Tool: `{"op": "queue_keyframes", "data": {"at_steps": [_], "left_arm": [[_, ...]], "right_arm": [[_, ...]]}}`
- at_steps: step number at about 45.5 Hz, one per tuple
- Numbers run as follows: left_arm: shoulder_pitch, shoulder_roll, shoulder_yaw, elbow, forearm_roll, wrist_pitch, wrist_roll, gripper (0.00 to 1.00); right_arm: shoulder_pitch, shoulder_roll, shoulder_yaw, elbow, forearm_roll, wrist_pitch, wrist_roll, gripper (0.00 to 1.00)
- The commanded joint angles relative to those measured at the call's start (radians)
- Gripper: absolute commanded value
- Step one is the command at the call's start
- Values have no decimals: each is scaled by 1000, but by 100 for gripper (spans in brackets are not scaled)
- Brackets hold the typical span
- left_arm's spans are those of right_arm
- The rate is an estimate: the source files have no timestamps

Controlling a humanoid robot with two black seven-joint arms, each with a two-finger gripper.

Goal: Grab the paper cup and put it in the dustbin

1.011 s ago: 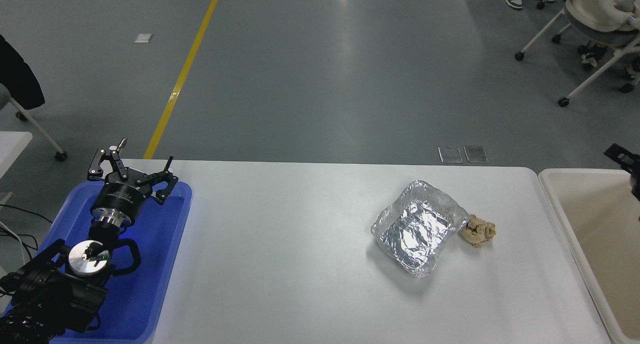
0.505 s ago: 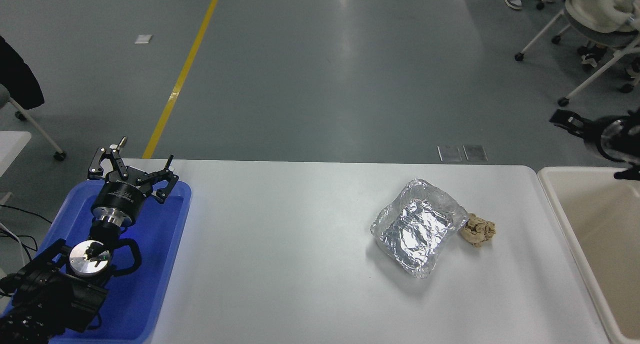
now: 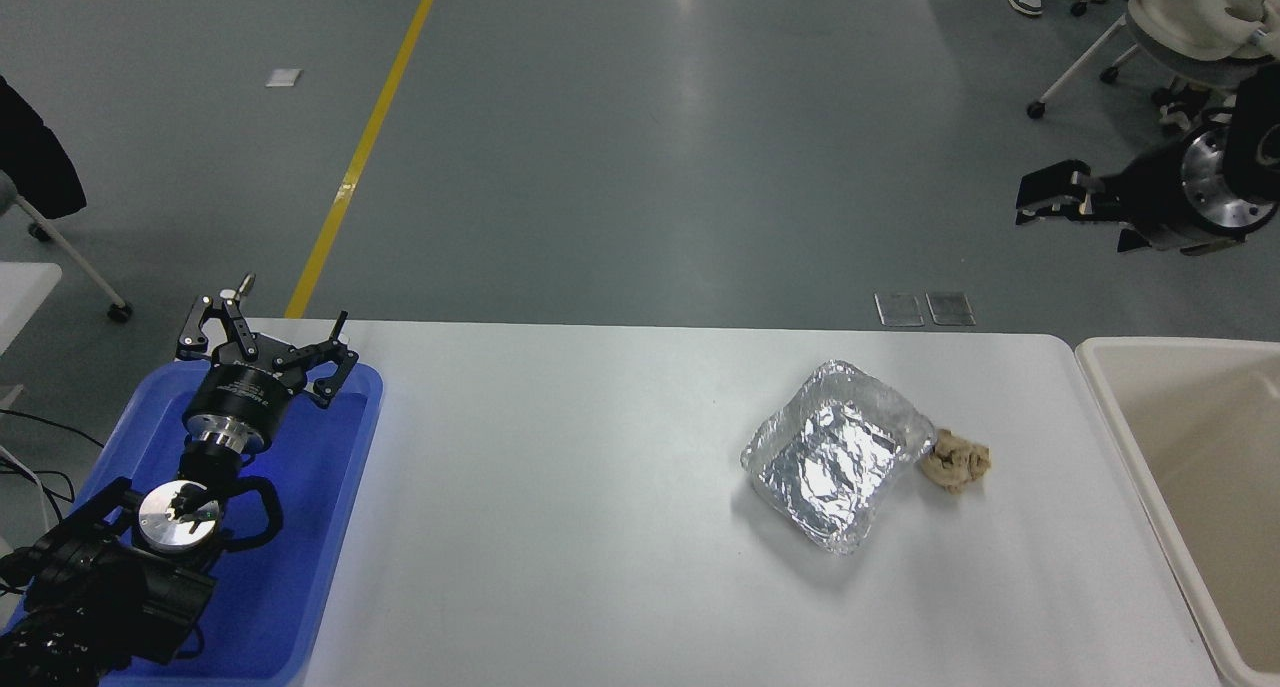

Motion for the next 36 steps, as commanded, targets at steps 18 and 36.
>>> {"op": "queue_keyframes", "data": {"at_steps": [18, 36], "left_arm": [[0, 0, 0, 1, -1, 0, 0, 100], [1, 0, 0, -1, 1, 0, 0, 100]], "right_arm": [[189, -5, -7, 191, -32, 287, -2, 100], [184, -8, -6, 234, -32, 287, -2, 100]]}}
